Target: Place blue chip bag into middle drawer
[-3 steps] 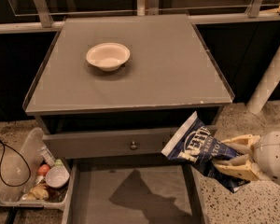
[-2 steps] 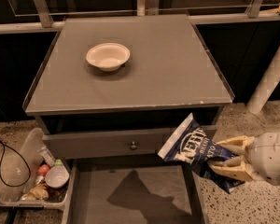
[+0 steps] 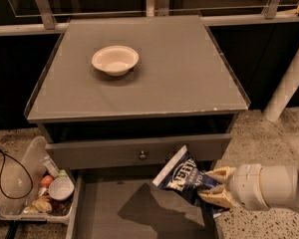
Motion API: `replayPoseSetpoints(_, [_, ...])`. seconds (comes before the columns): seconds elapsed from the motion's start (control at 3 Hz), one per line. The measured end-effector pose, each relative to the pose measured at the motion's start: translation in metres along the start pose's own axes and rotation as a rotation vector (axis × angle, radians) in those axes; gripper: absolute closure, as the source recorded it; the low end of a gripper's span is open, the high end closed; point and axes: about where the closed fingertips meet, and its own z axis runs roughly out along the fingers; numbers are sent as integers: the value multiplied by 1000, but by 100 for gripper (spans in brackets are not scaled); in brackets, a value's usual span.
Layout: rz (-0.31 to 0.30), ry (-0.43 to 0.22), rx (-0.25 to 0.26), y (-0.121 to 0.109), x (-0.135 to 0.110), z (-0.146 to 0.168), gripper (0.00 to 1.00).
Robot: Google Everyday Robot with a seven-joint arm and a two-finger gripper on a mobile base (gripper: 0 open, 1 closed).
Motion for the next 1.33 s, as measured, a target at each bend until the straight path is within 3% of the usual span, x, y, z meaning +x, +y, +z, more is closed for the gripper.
replayPoseSetpoints(0.67, [85, -30, 3, -14, 62, 92, 100])
replayPoseSetpoints(1.0, [85, -30, 3, -14, 62, 92, 100])
replayPoseSetpoints(1.33, [47, -44, -13, -12, 65, 121, 100])
